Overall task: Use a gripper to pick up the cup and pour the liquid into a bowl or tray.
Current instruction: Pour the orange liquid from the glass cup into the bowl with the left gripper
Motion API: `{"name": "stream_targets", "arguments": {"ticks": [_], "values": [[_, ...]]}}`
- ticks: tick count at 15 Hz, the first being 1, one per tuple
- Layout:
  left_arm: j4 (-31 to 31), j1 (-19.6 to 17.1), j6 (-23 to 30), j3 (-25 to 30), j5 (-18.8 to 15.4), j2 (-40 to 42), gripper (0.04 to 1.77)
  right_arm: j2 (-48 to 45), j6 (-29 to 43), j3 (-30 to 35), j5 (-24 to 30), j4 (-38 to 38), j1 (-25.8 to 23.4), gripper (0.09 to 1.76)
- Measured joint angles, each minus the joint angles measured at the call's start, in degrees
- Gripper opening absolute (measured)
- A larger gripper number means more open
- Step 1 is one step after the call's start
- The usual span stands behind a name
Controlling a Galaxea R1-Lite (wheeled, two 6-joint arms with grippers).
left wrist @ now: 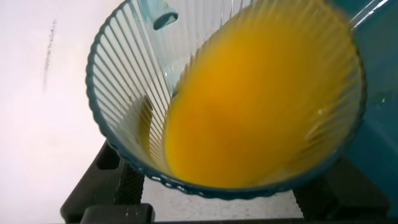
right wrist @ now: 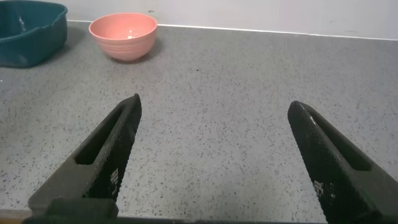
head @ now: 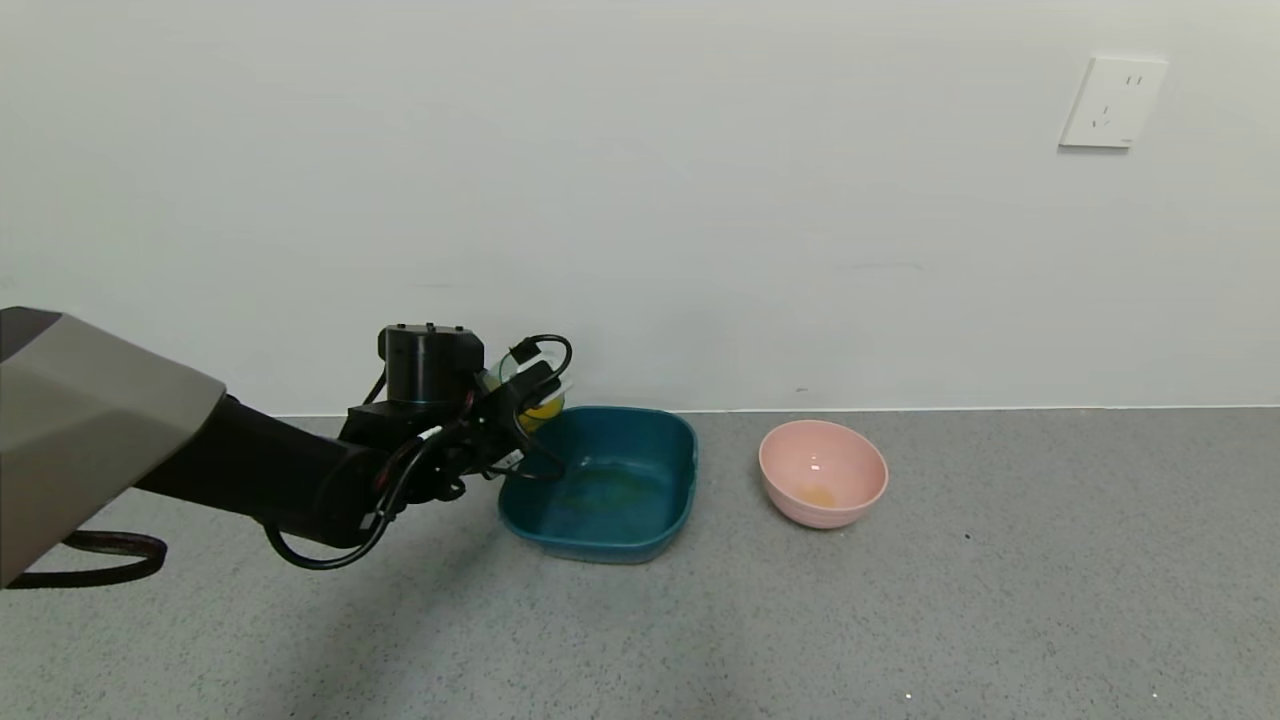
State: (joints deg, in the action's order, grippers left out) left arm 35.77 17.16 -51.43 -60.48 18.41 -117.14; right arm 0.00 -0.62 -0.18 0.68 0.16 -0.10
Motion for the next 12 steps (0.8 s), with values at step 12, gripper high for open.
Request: {"name": "stream_targets", "arguments": {"ticks": [12], "values": [[0.76,0.74,-18.33,-0.1,3.17,0.71,1.29,0.0,0.02,0.0,-0.02,0.02,0.0,1.71]]}}
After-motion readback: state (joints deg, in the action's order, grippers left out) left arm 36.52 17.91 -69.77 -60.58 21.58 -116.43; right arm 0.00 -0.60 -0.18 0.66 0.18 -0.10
